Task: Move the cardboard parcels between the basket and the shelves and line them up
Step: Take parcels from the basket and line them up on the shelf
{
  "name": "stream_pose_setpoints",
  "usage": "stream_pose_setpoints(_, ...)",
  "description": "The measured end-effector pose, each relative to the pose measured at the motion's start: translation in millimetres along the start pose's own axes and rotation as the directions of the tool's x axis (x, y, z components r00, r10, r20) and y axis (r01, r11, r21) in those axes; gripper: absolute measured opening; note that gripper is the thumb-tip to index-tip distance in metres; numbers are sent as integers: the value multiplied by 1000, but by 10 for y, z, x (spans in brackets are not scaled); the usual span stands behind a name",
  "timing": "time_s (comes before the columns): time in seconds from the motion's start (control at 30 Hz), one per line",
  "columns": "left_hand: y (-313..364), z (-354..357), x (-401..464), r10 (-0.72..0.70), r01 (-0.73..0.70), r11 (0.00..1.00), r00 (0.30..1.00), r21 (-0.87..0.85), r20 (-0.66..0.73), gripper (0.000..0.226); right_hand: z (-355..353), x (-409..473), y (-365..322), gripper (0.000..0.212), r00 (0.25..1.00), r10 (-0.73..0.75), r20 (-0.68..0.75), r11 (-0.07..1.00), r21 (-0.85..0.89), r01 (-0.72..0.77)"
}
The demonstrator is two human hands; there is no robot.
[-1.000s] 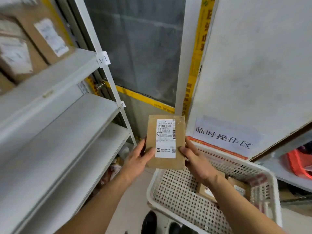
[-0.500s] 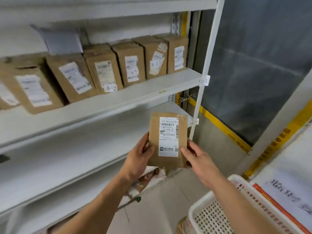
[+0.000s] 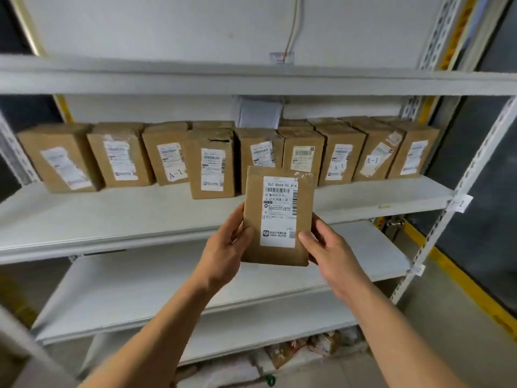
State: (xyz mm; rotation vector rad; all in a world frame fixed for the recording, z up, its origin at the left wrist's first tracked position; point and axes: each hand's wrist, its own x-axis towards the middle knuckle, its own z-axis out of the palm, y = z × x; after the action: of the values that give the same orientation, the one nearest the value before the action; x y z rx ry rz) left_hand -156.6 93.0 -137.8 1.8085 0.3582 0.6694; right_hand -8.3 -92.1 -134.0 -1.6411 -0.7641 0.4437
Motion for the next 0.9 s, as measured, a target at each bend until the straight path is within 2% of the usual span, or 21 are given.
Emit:
stream_pose_setpoints(0.3, -102, -846, 122, 39, -37, 999, 988, 21, -149, 58, 739, 607, -299, 41, 990, -107, 95, 994, 4, 107)
stream_pose_setpoints(0.5, -158, -1332, 151, 68, -25, 989, 953, 145, -295, 60, 1278, 1063, -404, 40, 975, -142, 171, 988, -37, 151)
stream_pose_setpoints(0.6, -213, -1567, 170, 65, 10, 981, 925, 195, -375, 60, 1573, 1293, -406, 31, 963, -199, 181, 977, -38, 209)
stream_pose_setpoints(0.7, -268, -1768, 171, 71, 32, 974, 895, 224, -439, 60, 1908, 1443, -450, 50, 948, -233, 215, 965, -71, 253)
stream_pose_setpoints(0.9, -459, -2252, 292, 86, 72, 955, 862, 288, -500, 72, 2508, 1729, -557, 54, 943, -231, 239, 963, -79, 256)
